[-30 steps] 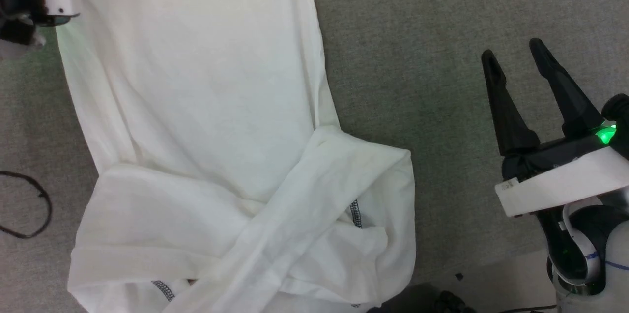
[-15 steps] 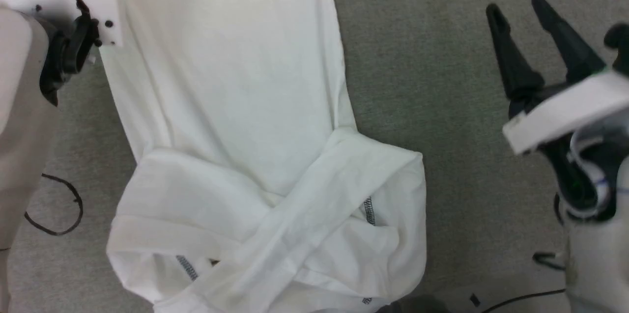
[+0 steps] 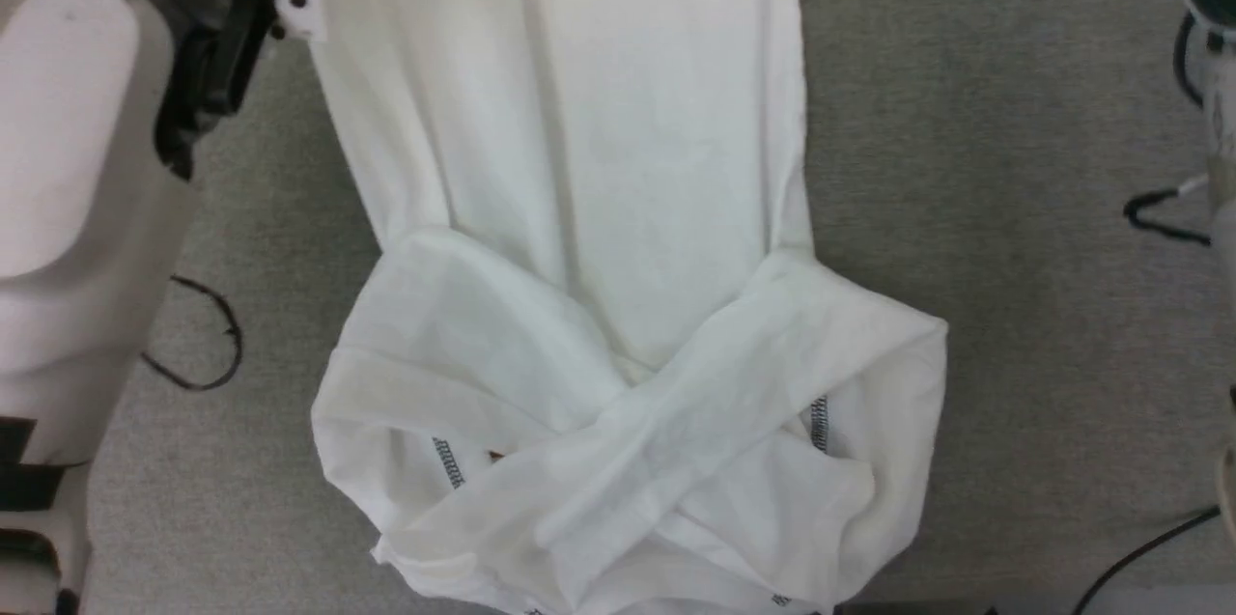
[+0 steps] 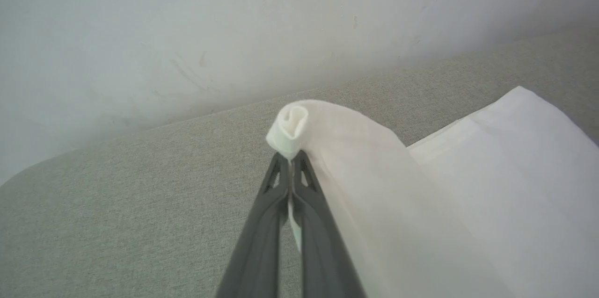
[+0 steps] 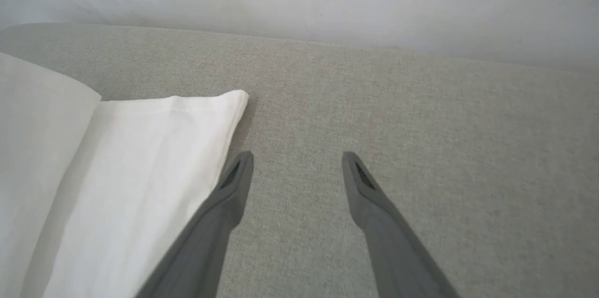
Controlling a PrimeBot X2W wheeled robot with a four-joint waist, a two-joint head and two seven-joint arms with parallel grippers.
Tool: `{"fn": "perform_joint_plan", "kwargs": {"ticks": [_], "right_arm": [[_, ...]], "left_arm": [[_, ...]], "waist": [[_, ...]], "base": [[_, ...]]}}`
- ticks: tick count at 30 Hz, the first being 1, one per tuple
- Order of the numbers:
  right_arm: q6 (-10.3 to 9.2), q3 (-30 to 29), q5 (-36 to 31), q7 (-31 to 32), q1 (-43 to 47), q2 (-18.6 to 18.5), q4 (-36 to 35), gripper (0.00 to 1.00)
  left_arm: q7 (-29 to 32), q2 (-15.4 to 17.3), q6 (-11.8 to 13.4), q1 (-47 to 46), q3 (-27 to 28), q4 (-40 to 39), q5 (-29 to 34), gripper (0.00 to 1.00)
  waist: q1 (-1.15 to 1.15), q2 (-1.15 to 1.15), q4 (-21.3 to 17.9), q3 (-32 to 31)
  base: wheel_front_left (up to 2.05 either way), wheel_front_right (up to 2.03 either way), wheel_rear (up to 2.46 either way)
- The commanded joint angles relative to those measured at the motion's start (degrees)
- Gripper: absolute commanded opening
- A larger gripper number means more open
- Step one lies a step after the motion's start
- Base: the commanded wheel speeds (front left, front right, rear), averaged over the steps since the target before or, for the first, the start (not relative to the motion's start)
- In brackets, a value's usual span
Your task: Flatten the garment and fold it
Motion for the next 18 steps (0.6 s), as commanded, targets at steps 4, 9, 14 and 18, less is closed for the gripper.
{"fn": "perform_joint_plan", "kwargs": {"ticks": [4, 9, 14, 18], "right_arm": [[-0.05, 4.10, 1.39, 5.16, -9.30, 0.28, 9.40, 1.00], [-0.05, 6.94, 1.00, 7.13, -15.60, 1.12, 17.01, 1.00], [-0.05, 9.37, 0.03, 7.94, -18.47, 1.98, 23.58, 1.00], [-0.05, 12.33, 0.16, 12.40, -18.10, 2.54, 28.28, 1.00]], "left_arm": [[-2.28, -3.18, -0.35, -1.58, -1.03, -1.21, 0.53, 0.00], [-3.74, -5.51, -0.83, -2.77, -1.81, -1.98, 0.38, 0.00], [-5.15, -6.85, -1.22, -3.33, -2.35, -2.14, 0.33, 0.00], [-6.03, -7.18, -1.40, -3.12, -2.53, -2.15, 0.17, 0.00]], "waist": [[-0.01, 0.00, 5.92, 4.78], [-0.01, 0.00, 8.92, 7.14], [-0.01, 0.00, 10.68, 8.36], [-0.01, 0.00, 11.25, 8.49]], "base": [[0.00, 0.00, 0.00], [0.00, 0.00, 0.00], [0.00, 0.00, 0.00], [0.00, 0.00, 0.00]]}}
